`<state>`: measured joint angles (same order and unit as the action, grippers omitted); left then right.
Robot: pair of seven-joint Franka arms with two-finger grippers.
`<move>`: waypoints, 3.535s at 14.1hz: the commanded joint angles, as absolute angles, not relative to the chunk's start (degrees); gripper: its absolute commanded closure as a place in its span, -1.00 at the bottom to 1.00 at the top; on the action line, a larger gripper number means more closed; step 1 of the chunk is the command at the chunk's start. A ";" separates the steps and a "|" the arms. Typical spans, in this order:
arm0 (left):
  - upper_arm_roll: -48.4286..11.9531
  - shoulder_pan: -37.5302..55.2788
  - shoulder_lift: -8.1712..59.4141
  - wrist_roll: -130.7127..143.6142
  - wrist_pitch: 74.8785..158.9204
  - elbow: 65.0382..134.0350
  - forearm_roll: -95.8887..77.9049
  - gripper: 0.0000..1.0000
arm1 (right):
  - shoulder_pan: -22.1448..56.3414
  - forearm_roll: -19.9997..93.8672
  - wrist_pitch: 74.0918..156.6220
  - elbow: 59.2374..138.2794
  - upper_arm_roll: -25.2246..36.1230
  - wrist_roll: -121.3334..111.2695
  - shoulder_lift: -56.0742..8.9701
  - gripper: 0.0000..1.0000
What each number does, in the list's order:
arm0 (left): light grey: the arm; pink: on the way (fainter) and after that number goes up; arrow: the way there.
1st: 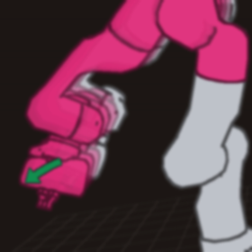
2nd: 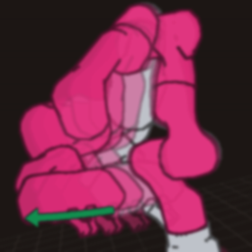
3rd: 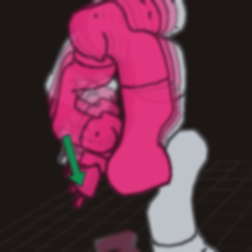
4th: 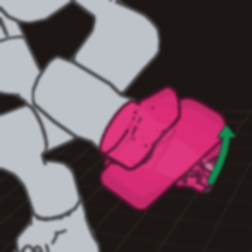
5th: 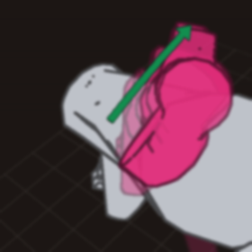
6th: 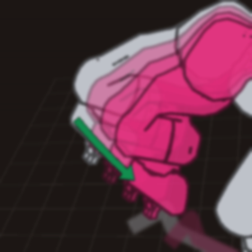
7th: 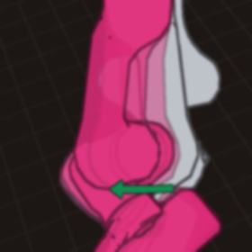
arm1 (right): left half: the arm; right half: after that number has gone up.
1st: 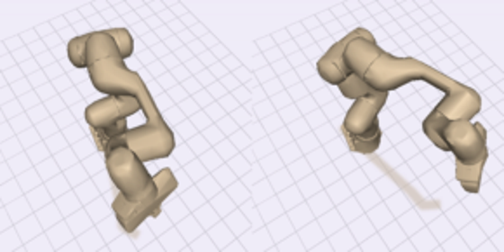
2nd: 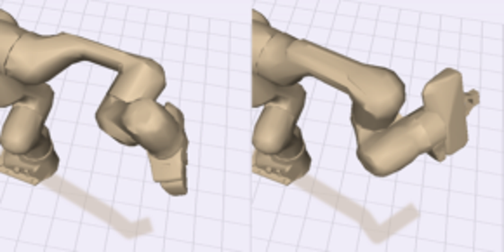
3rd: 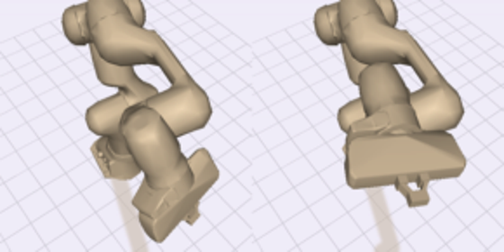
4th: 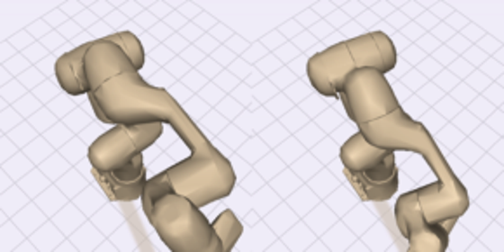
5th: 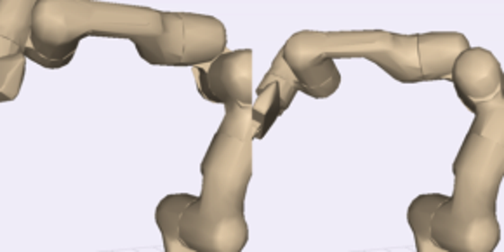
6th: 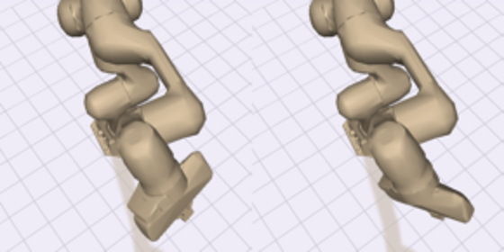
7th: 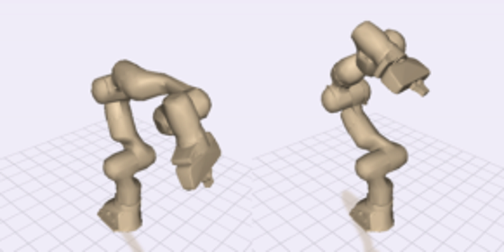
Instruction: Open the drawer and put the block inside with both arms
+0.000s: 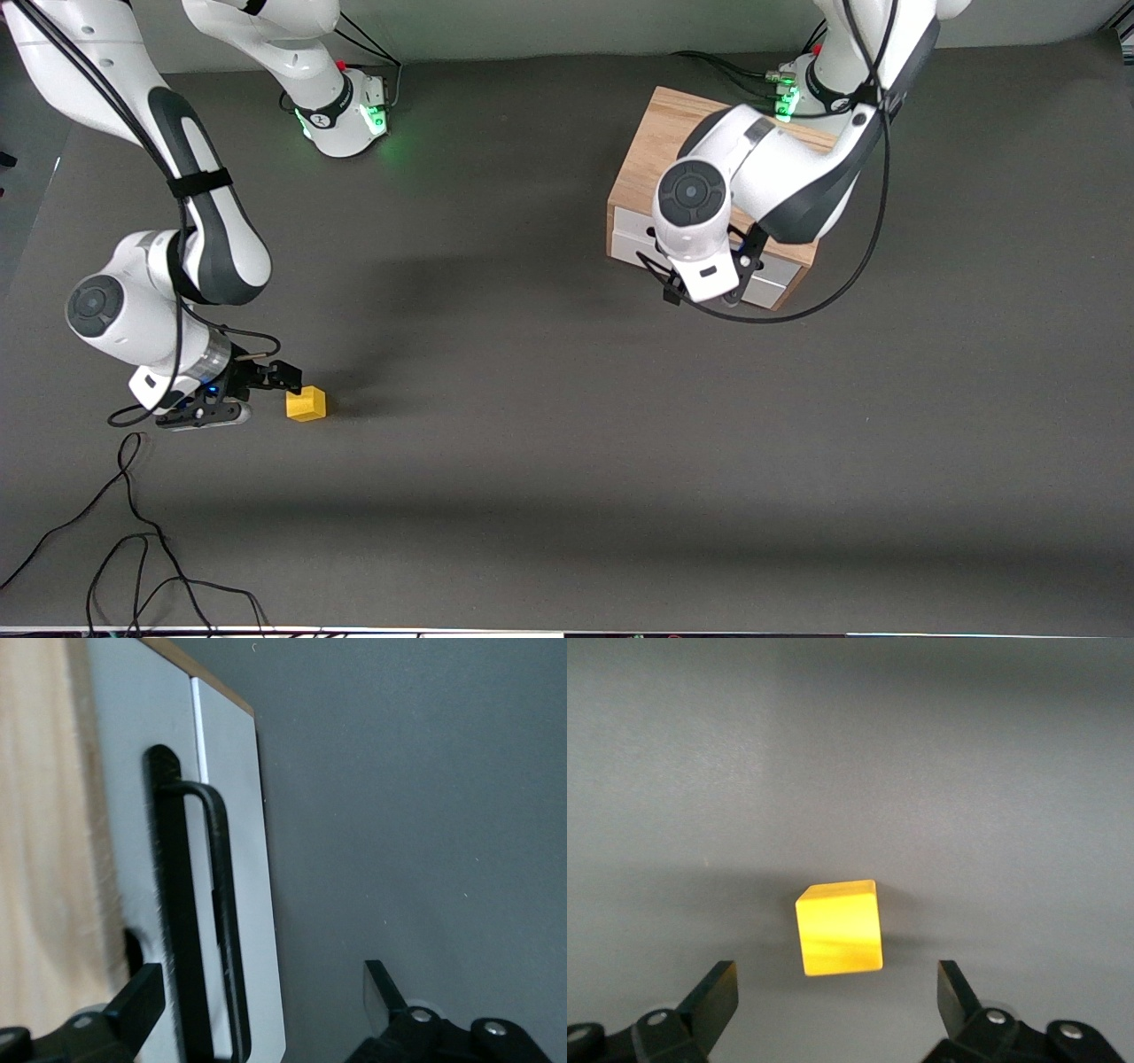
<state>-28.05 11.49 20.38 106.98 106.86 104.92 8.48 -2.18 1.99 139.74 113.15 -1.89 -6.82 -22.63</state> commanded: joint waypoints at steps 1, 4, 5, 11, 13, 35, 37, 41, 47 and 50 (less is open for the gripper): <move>-28.30 11.16 21.18 108.02 107.58 105.21 9.67 -1.00 | -2.20 0.80 141.85 110.57 -1.58 -9.05 -26.88 -1.00; -28.30 11.25 22.23 107.93 107.84 105.47 9.84 -1.00 | -2.29 -0.17 142.47 109.95 -1.58 -9.14 -29.00 -1.00; -28.30 11.16 22.67 107.84 108.10 105.38 10.37 -1.00 | -2.20 -0.35 142.56 110.04 -1.58 -9.23 -29.53 -1.00; -28.30 10.72 25.14 107.23 109.60 105.21 11.25 -1.00 | -2.28 -2.02 144.58 110.57 -1.67 -9.23 -31.55 -1.00; -28.30 10.64 25.49 107.14 110.21 104.86 11.77 -1.00 | -2.29 -2.02 144.58 110.65 -1.67 -9.14 -31.73 -1.00; -28.30 10.90 39.46 107.40 120.22 84.11 18.63 -1.00 | -2.29 -2.02 144.58 110.65 -1.67 -9.93 -32.26 -0.09; -28.21 10.90 39.46 107.40 122.16 84.11 19.07 -1.00 | -2.29 -2.02 144.58 110.57 -1.67 -9.93 -32.26 0.05; -27.60 10.99 39.46 108.10 126.46 84.02 20.30 -1.00 | -2.29 -2.02 144.58 110.57 -1.67 -9.93 -32.26 0.23; -26.10 9.33 37.01 105.66 123.07 79.11 22.85 -1.00 | -2.20 -2.02 143.97 110.48 -1.67 -9.84 -32.17 0.81; -26.89 5.38 31.57 96.19 112.71 79.19 20.32 -1.00 | -2.11 -2.02 143.88 110.30 -1.67 -9.32 -31.56 0.88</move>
<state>-26.55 7.64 35.92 101.95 119.06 78.46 21.60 -2.31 -1.47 143.97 111.00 -1.76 -8.78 -31.86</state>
